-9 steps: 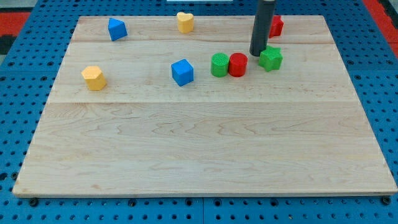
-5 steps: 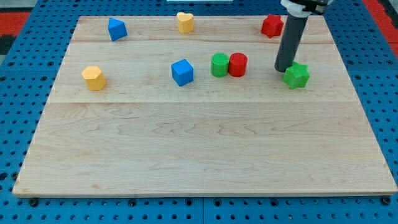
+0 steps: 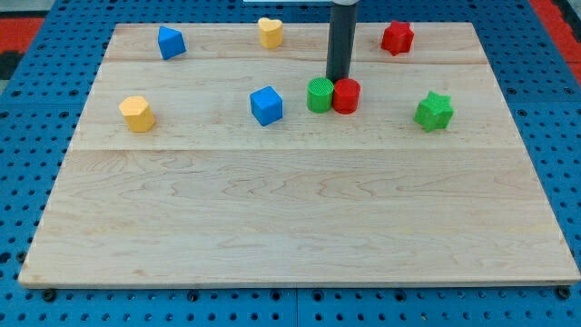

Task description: Push the red circle to the bottom center of the board

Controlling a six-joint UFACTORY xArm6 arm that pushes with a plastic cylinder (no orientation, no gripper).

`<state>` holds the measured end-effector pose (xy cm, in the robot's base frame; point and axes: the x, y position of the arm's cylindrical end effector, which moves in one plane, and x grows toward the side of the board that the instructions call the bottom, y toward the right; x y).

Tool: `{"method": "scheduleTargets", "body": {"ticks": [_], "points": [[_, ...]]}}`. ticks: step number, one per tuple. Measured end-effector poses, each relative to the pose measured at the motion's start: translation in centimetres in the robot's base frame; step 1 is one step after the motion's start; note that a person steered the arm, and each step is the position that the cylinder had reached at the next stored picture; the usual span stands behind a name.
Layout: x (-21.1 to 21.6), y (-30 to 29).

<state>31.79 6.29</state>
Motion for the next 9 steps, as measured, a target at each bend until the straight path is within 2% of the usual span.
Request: {"method": "scheduleTargets", "body": {"ticks": [3, 4, 5, 7, 8, 9], "points": [[1.8, -3.1], [3.8, -3.1], [4.0, -3.1], [-0.1, -3.1], [2.0, -3.3], [1.5, -2.9]]}}
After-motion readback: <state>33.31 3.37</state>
